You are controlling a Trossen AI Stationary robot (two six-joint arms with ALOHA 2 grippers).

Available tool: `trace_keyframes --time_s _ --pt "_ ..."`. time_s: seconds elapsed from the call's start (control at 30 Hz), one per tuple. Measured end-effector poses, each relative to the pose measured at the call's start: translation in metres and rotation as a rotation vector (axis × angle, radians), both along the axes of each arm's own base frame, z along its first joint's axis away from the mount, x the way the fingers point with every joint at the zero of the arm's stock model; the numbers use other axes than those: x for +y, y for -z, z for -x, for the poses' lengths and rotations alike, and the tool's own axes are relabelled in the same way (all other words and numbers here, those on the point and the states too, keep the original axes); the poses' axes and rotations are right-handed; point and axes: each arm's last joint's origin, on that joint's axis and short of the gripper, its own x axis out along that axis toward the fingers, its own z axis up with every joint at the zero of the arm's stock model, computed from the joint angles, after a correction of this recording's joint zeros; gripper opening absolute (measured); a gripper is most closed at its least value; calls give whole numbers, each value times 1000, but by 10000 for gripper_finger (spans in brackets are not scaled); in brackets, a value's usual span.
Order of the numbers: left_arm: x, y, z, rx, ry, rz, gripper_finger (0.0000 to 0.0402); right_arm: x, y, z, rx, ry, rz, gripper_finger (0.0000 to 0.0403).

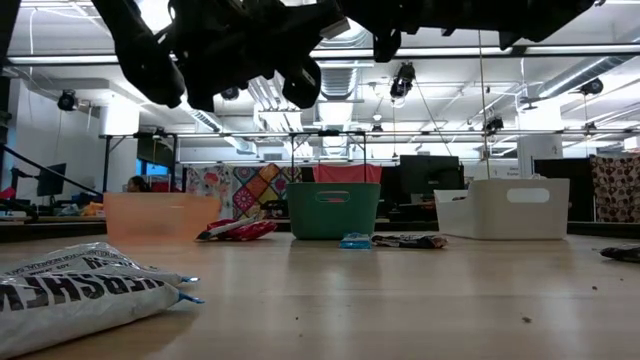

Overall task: Organize candy in baskets
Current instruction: Put the black chocolate bar into the orange bin

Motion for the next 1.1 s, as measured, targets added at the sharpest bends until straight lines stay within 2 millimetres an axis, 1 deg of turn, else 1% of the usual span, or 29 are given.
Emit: trace_keyframes --time_s 0.1,0.2,0.3,0.4,0.5,0.6,0.73,0.9,1.0,1.1 --pt "1 1 1 12 1 2 16 0 0 1 6 15 -6 96" --pt "6 -1 4 61 -5 17 12 -2 -3 4 28 61 -16 123" --pt "18 -1 10 173 -42 42 11 -5 -6 10 70 137 -28 145" --pt "32 -2 21 312 -117 58 11 -7 -8 17 125 210 -49 161" --pt "47 -3 39 477 -286 56 10 -9 -8 22 168 253 -74 172" --pt "59 -5 65 655 -493 28 10 -9 -7 23 191 266 -83 179" --pt "65 -12 98 833 -769 -33 10 -9 -5 22 203 267 -82 184" --pt "66 -15 133 1028 -1048 -132 10 -9 -3 21 208 268 -93 185" --pt "68 -14 148 1132 -1150 -162 9 -9 -3 21 207 268 -100 185" --pt "72 -12 156 1186 -1178 -151 9 -9 -3 21 208 268 -106 185"
